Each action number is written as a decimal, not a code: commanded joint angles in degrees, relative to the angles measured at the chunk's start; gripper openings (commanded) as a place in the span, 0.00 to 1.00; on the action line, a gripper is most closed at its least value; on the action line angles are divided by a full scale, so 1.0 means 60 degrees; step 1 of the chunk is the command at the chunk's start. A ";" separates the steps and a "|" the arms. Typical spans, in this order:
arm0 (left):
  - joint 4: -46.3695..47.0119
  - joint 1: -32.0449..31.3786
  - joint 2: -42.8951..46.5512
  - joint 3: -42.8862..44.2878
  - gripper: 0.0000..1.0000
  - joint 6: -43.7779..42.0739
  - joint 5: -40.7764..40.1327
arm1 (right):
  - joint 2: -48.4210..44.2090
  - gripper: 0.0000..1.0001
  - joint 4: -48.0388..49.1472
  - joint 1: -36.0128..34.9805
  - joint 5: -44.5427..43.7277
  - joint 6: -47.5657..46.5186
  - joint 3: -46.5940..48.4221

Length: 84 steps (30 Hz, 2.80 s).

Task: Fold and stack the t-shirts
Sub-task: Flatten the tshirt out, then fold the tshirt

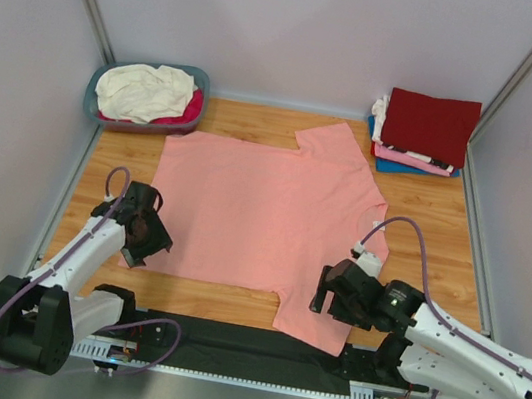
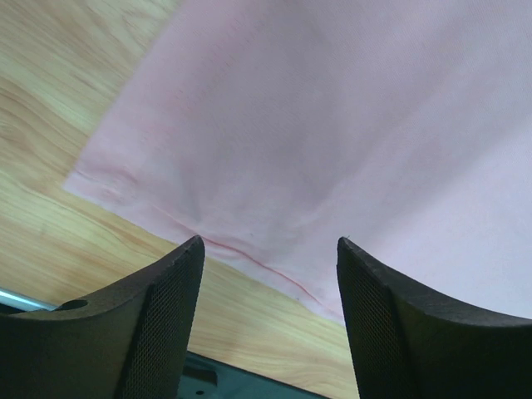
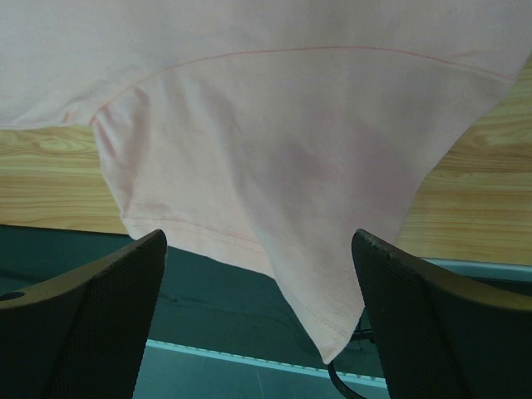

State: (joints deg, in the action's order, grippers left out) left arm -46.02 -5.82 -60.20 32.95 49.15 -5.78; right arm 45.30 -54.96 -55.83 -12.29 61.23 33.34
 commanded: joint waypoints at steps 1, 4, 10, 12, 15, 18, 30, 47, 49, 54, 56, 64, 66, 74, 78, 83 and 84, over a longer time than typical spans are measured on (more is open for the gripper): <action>-0.0050 -0.0113 -0.0028 -0.0451 0.72 0.0642 0.0086 | 0.0725 0.94 -0.0056 -0.0640 -0.0867 0.0943 -0.0166; 0.0256 -0.0113 -0.0205 -0.0802 0.70 0.0876 0.0011 | 0.1078 0.95 0.0575 -0.0641 -0.0544 0.0475 -0.0196; 0.0815 -0.0128 -0.0570 -0.1185 0.66 0.1155 -0.0192 | 0.0699 0.96 0.0517 -0.0641 -0.0719 -0.0054 -0.0181; 0.0916 -0.0113 -0.0659 -0.1272 0.62 0.1111 -0.0369 | 0.0522 0.96 0.0517 -0.0641 -0.0734 -0.0010 -0.0283; 0.1005 -0.0128 -0.0645 -0.1361 0.58 0.1140 -0.0574 | 0.0244 0.96 0.0386 -0.0641 -0.0778 0.0253 -0.0401; 0.1136 -0.0128 -0.0688 -0.1346 0.47 0.1111 -0.0575 | 0.0024 0.94 -0.0329 -0.0655 -0.1113 0.0546 -0.0372; 0.1503 -0.0128 -0.0864 -0.1302 0.00 0.0804 -0.0502 | 0.0213 0.75 -0.0933 -0.0670 -0.0691 0.1103 -0.0664; 0.1914 -0.0128 -0.0543 -0.1390 0.00 0.0305 -0.0106 | 0.1385 0.30 -0.0772 -0.1871 -0.0368 0.2188 -0.0285; 0.1650 -0.0113 -0.0338 -0.1346 0.00 0.0203 -0.0120 | 0.1444 0.12 -0.0830 -0.1857 -0.0499 0.2129 -0.0167; 0.0918 -0.0128 0.0673 -0.1039 0.00 -0.0163 -0.0603 | 0.1400 0.00 -0.1518 -0.1857 -0.1435 0.2056 0.0709; 0.0902 -0.0128 0.0820 -0.1082 0.00 -0.0222 -0.0372 | 0.1488 0.00 -0.1884 -0.1784 -0.2167 0.1793 0.1178; 0.0610 -0.0113 0.0205 -0.0102 0.00 -0.0529 0.0055 | 0.2293 0.00 -0.0642 0.1100 -0.1761 -0.1923 0.2601; 0.0391 -0.0128 0.0220 0.0395 0.00 -0.0632 -0.0062 | 0.2703 0.00 -0.0305 0.1758 -0.1643 -0.2381 0.2893; -0.0064 -0.0113 -0.0876 0.2532 0.00 -0.1247 -0.0224 | 0.4358 0.00 0.0121 0.3269 -0.1277 -0.4022 0.4827; 0.0023 -0.0113 -0.1873 0.3296 0.00 -0.1569 -0.0164 | 0.5090 0.00 0.0253 0.4192 -0.0999 -0.4725 0.5909; 0.0125 -0.0113 -0.3221 0.4160 0.00 -0.1687 -0.0106 | 0.6262 0.00 0.0239 0.4924 -0.0632 -0.5253 0.6907; 0.0155 -0.0113 -0.3397 0.4263 0.00 -0.1716 -0.0062 | 0.6423 0.01 0.0239 0.4969 -0.0559 -0.5341 0.7068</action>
State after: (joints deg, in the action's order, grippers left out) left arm -45.41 -6.39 -78.24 55.40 40.88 -6.46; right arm 81.54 -54.94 -27.24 -17.34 33.52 71.83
